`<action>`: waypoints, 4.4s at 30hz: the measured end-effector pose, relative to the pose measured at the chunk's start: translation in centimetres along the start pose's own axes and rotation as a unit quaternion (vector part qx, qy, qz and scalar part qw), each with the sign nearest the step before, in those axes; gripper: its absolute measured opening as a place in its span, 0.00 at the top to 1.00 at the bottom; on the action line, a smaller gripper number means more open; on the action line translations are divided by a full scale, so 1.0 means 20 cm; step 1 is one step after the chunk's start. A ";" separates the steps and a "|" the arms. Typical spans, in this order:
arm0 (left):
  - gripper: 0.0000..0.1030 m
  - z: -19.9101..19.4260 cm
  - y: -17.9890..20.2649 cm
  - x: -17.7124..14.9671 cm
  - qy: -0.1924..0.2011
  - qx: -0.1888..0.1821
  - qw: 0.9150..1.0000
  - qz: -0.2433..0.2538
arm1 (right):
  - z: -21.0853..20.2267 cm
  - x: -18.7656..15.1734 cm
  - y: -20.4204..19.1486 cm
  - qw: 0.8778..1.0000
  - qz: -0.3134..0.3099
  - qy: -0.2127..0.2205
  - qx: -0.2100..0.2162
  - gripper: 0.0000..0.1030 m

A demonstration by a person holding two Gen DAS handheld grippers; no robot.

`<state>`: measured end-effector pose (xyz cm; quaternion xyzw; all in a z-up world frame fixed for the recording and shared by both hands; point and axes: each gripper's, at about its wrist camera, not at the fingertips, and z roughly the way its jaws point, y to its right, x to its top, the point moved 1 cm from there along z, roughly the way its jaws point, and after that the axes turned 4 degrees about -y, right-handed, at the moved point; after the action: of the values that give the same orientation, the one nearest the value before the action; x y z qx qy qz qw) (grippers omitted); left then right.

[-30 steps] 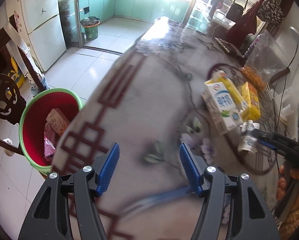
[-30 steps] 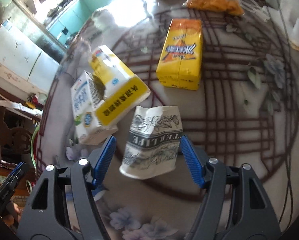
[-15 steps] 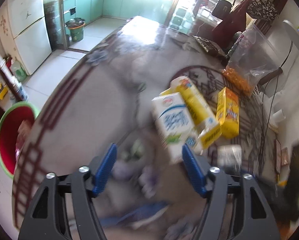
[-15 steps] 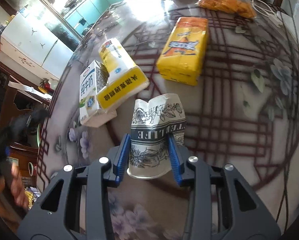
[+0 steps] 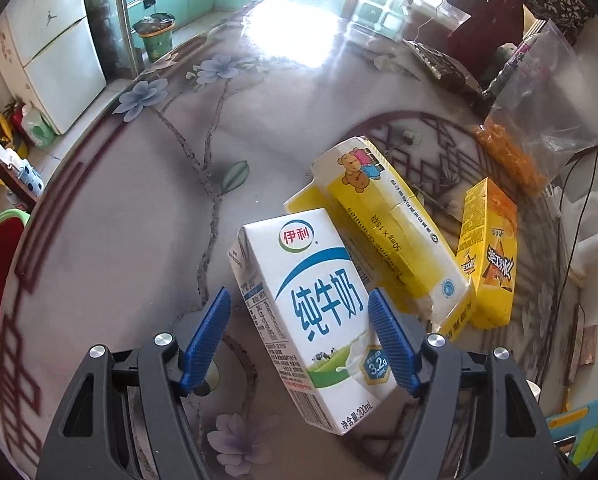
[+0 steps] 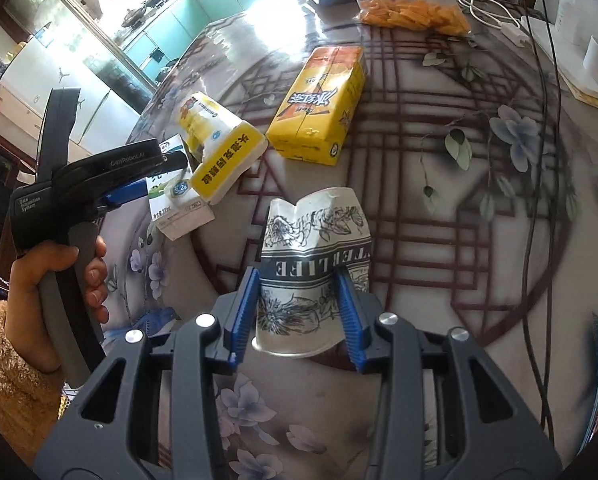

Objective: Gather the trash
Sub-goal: 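Carry the paper cup and white milk carton over the red bucket with both grippers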

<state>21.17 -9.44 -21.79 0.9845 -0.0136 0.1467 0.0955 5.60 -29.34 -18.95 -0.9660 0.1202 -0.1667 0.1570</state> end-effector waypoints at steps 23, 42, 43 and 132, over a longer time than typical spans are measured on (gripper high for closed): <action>0.48 -0.29 -0.08 -0.23 0.041 -0.015 0.998 0.050 | 0.10 0.03 0.00 1.000 0.011 -0.016 -0.008 0.38; 0.48 -0.56 -0.32 -0.42 0.080 0.006 0.996 0.036 | 0.21 0.01 -0.09 0.999 0.004 -0.042 -0.014 0.60; 0.48 -0.56 -0.32 -0.42 0.081 0.006 0.996 0.036 | 0.20 0.01 -0.10 0.999 0.000 -0.041 -0.017 0.61; 0.50 -0.78 -1.96 -0.37 0.106 0.041 0.990 -0.085 | 0.27 -0.17 -2.07 0.972 -0.232 0.026 0.037 0.64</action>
<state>11.74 32.05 -16.53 0.9639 0.0862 0.2424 0.0685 11.94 11.28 -10.49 -0.9564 -0.1091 -0.2281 0.1462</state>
